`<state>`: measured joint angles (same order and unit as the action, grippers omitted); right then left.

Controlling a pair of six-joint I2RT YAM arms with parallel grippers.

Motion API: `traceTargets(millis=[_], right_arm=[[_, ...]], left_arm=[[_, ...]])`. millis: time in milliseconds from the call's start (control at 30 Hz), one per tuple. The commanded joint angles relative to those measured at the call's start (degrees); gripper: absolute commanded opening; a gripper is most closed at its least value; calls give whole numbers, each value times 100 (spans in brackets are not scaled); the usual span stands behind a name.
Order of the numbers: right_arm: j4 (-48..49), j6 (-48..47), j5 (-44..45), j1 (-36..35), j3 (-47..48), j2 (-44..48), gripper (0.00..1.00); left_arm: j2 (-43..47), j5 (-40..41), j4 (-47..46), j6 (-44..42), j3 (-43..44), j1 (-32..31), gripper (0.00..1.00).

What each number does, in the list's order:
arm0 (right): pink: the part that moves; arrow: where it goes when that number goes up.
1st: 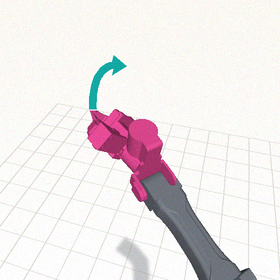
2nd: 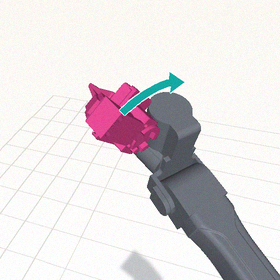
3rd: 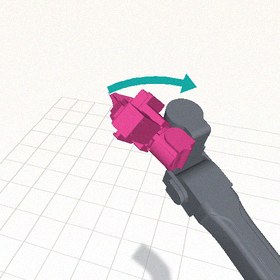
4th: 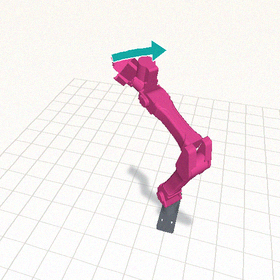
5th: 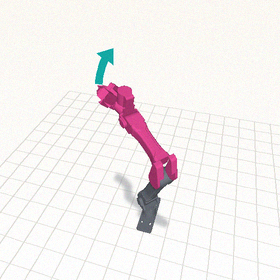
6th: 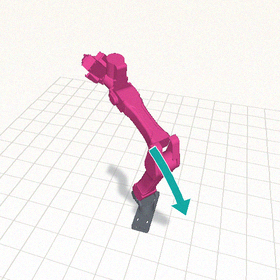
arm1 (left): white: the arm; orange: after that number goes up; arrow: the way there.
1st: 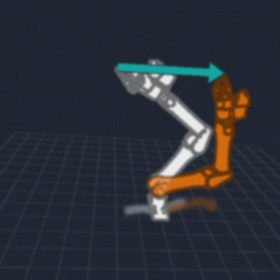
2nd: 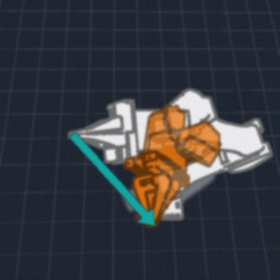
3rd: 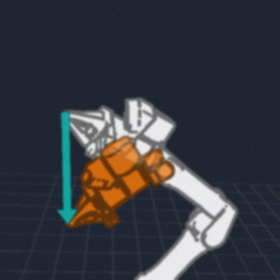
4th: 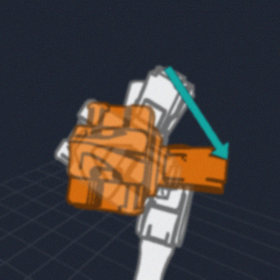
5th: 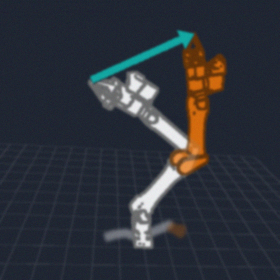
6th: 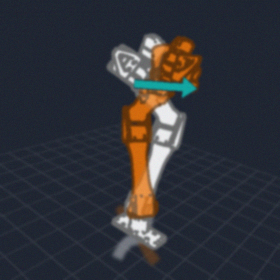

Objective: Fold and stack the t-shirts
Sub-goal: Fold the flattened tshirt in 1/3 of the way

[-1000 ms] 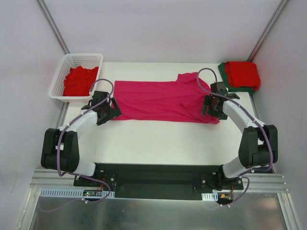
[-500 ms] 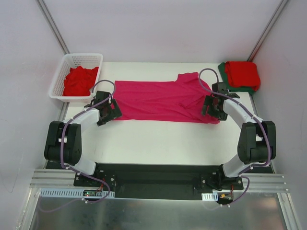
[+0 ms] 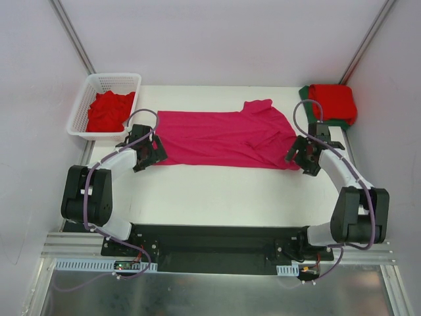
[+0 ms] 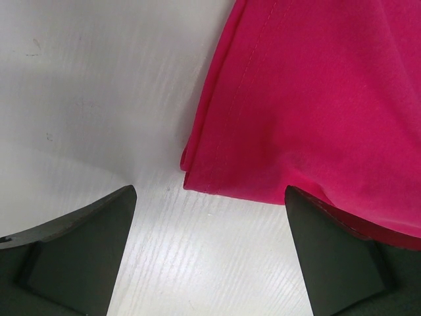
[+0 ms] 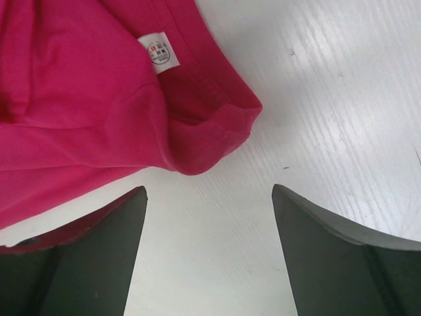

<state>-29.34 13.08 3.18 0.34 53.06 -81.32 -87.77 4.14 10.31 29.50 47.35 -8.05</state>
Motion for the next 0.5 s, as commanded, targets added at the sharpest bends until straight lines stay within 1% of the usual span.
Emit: traceTargets(millis=[0, 133, 233, 467], right_arm=[[236, 405, -98, 299, -199, 713, 80], [324, 686, -81, 519, -427, 1030, 79], [473, 897, -98, 643, -638, 1065, 77], [737, 1047, -195, 801, -683, 802, 75]], left_arm=[[49, -1, -64, -67, 195, 6, 96], [5, -36, -90, -58, 187, -3, 96], [14, -28, -108, -49, 178, 6, 95], [23, 16, -187, -58, 169, 32, 95]])
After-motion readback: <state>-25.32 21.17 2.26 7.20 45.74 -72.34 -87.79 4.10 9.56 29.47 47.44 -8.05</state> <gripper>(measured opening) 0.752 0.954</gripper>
